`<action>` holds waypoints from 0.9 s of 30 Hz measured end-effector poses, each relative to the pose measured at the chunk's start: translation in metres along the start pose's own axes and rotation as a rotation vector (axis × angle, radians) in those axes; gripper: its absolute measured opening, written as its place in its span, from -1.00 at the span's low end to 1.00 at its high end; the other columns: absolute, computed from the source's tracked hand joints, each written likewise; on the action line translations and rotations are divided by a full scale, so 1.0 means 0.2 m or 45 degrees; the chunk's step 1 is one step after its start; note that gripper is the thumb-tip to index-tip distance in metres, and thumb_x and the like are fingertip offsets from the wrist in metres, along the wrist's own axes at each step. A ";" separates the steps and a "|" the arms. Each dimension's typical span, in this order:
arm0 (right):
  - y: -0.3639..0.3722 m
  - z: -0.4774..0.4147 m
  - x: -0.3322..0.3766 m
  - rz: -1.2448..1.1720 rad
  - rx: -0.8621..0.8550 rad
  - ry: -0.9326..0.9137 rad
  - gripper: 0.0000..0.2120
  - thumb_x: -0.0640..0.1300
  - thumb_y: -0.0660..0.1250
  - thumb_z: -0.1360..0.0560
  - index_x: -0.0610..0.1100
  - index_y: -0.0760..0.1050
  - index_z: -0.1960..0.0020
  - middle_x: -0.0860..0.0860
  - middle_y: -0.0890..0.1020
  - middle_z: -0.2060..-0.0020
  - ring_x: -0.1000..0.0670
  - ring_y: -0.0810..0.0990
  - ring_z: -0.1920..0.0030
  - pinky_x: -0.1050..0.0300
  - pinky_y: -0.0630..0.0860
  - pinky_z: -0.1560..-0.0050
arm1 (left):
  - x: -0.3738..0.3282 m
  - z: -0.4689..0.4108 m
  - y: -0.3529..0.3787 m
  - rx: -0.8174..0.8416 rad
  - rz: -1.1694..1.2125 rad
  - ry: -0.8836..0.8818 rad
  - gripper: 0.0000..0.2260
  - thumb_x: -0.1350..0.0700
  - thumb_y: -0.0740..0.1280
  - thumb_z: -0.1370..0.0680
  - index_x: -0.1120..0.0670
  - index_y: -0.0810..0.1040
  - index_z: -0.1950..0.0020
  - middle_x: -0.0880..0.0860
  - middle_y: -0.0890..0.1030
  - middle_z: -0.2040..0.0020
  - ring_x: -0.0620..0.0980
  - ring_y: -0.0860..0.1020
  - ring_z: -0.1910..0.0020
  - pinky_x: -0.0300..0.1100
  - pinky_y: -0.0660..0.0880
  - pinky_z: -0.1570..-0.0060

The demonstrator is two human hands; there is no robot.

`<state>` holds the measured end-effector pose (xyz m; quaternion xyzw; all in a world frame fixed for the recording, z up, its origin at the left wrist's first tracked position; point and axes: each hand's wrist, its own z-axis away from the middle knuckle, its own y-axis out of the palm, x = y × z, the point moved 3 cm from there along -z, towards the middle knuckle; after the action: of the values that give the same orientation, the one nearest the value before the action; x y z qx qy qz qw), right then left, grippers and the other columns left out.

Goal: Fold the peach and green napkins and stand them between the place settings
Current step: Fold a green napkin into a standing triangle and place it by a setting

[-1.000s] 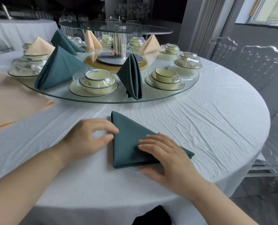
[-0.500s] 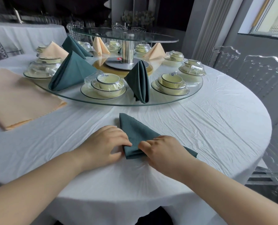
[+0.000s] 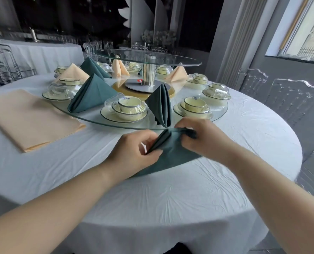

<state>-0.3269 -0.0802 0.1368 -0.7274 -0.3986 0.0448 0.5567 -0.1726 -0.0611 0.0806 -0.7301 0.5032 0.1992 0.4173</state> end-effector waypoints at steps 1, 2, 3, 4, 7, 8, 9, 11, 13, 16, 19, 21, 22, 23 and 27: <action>-0.03 -0.03 0.00 -0.032 -0.045 -0.004 -0.74 -0.40 0.24 -0.38 -0.24 0.56 -0.03 -0.06 0.55 0.13 -0.05 0.47 0.06 0.25 0.31 0.12 | -0.05 -0.02 -0.01 -0.036 0.044 0.005 -0.86 0.11 0.35 -0.31 -0.14 0.48 0.26 -0.26 0.53 0.36 -0.25 0.40 0.44 -0.49 0.31 0.39; -0.06 -0.07 0.00 -0.044 -0.091 -0.008 -0.72 -0.41 0.24 -0.39 -0.25 0.56 -0.06 -0.06 0.53 0.09 -0.05 0.46 -0.01 0.26 0.28 0.06 | -0.08 -0.05 -0.01 -0.077 0.073 0.013 -0.83 0.14 0.38 -0.32 -0.13 0.48 0.25 -0.25 0.51 0.40 -0.26 0.39 0.47 -0.50 0.29 0.40; -0.07 -0.11 -0.01 -0.044 -0.138 -0.017 -0.71 -0.40 0.25 -0.40 -0.24 0.55 -0.08 -0.03 0.50 0.06 -0.05 0.44 -0.06 0.29 0.27 0.01 | -0.11 -0.07 -0.01 -0.119 0.087 0.020 -0.79 0.18 0.42 -0.35 -0.12 0.48 0.25 -0.21 0.50 0.44 -0.26 0.39 0.48 -0.51 0.28 0.41; -0.07 -0.14 -0.02 -0.048 -0.183 -0.031 -0.71 -0.39 0.27 -0.40 -0.22 0.56 -0.09 0.00 0.46 0.05 -0.04 0.43 -0.08 0.31 0.27 -0.02 | -0.12 -0.09 0.00 -0.159 0.092 0.020 -0.75 0.23 0.44 -0.37 -0.11 0.48 0.25 -0.17 0.49 0.46 -0.26 0.39 0.49 -0.51 0.28 0.42; -0.02 -0.20 -0.06 -0.093 -0.280 0.026 -0.69 -0.36 0.30 -0.42 -0.15 0.55 -0.11 0.02 0.42 0.06 0.03 0.42 0.05 0.36 0.28 0.10 | -0.11 -0.12 0.04 -0.245 0.085 -0.050 -0.72 0.30 0.41 -0.39 -0.09 0.47 0.25 -0.12 0.50 0.40 -0.24 0.43 0.42 -0.48 0.34 0.39; 0.02 -0.20 -0.08 -0.128 -0.301 0.083 -0.70 -0.35 0.30 -0.42 -0.14 0.54 -0.12 0.02 0.42 0.09 0.04 0.42 0.11 0.35 0.29 0.18 | -0.08 -0.12 0.07 -0.277 0.088 -0.090 -0.71 0.29 0.41 -0.40 -0.09 0.45 0.26 -0.12 0.50 0.40 -0.24 0.44 0.41 -0.49 0.35 0.37; 0.07 -0.20 -0.10 -0.176 -0.321 0.149 -0.73 -0.34 0.30 -0.42 -0.16 0.54 -0.10 0.02 0.44 0.12 0.05 0.42 0.16 0.35 0.30 0.24 | -0.05 -0.12 0.09 -0.311 0.089 -0.143 -0.71 0.28 0.41 -0.40 -0.10 0.44 0.28 -0.13 0.50 0.40 -0.26 0.44 0.42 -0.50 0.35 0.36; 0.16 -0.16 -0.16 -0.340 -0.401 0.282 -0.85 -0.30 0.32 -0.44 -0.20 0.54 0.01 0.04 0.50 0.26 0.08 0.45 0.27 0.35 0.34 0.27 | 0.02 -0.10 0.13 -0.349 0.067 -0.243 -0.70 0.26 0.41 -0.40 -0.11 0.42 0.29 -0.15 0.49 0.40 -0.32 0.45 0.43 -0.52 0.34 0.36; 0.23 -0.11 -0.20 -0.544 -0.498 0.402 -0.94 -0.26 0.31 -0.46 -0.14 0.52 0.17 0.10 0.51 0.37 0.20 0.47 0.37 0.39 0.37 0.27 | 0.07 -0.06 0.17 -0.305 0.088 -0.315 -0.73 0.23 0.40 -0.43 -0.12 0.43 0.26 -0.14 0.51 0.35 -0.32 0.45 0.39 -0.51 0.35 0.33; 0.29 -0.04 -0.22 -0.725 -0.534 0.515 -0.88 -0.16 0.28 -0.50 -0.09 0.46 0.22 0.12 0.54 0.34 0.21 0.50 0.30 0.46 0.40 0.27 | 0.11 -0.01 0.21 -0.141 0.159 -0.367 -0.77 0.18 0.34 -0.49 -0.17 0.43 0.14 -0.13 0.56 0.14 -0.29 0.50 0.24 -0.53 0.38 0.20; 0.33 0.00 -0.18 -0.821 -0.507 0.577 -0.86 -0.03 0.31 -0.46 -0.11 0.49 0.09 0.14 0.55 0.22 0.23 0.50 0.21 0.50 0.40 0.23 | 0.12 0.01 0.20 0.016 0.368 -0.433 -0.76 0.22 0.19 -0.57 -0.15 0.45 0.03 -0.09 0.55 -0.05 -0.21 0.52 -0.04 -0.48 0.38 -0.06; 0.36 0.00 -0.15 -0.741 -0.499 0.619 -0.71 0.05 0.36 -0.39 -0.09 0.46 -0.01 0.15 0.54 0.15 0.19 0.50 0.16 0.39 0.42 0.14 | 0.12 0.03 0.18 0.136 0.537 -0.483 -0.73 0.26 0.10 -0.60 -0.07 0.49 -0.02 -0.09 0.59 -0.02 -0.24 0.54 -0.02 -0.47 0.42 -0.05; 0.38 -0.01 -0.14 -0.628 -0.495 0.634 -0.65 0.08 0.37 -0.36 -0.08 0.45 -0.04 0.16 0.53 0.12 0.14 0.51 0.12 0.28 0.43 0.07 | 0.12 0.03 0.16 0.175 0.553 -0.485 -0.72 0.28 0.08 -0.60 -0.04 0.50 -0.01 -0.11 0.60 0.04 -0.29 0.56 0.05 -0.49 0.42 0.02; 0.39 -0.02 -0.13 -0.519 -0.492 0.645 -0.63 0.09 0.37 -0.35 -0.07 0.44 -0.06 0.16 0.51 0.10 0.09 0.51 0.07 0.19 0.43 0.01 | 0.13 0.03 0.15 0.196 0.544 -0.470 -0.70 0.30 0.06 -0.60 -0.02 0.51 0.00 -0.14 0.61 0.09 -0.33 0.56 0.11 -0.51 0.42 0.07; 0.37 -0.06 -0.12 -0.290 -0.509 0.603 -0.83 -0.04 0.32 -0.42 -0.05 0.44 0.02 0.16 0.46 0.17 -0.03 0.51 0.02 0.12 0.36 0.03 | 0.23 -0.03 0.06 0.092 0.179 -0.395 -0.71 0.33 0.09 -0.59 0.09 0.50 -0.18 -0.09 0.57 -0.03 -0.36 0.51 0.03 -0.59 0.31 0.02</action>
<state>-0.2985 -0.1097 0.0701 -0.7632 -0.3376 -0.2674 0.4816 -0.1661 -0.0943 0.0464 -0.6381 0.4892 0.3200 0.5011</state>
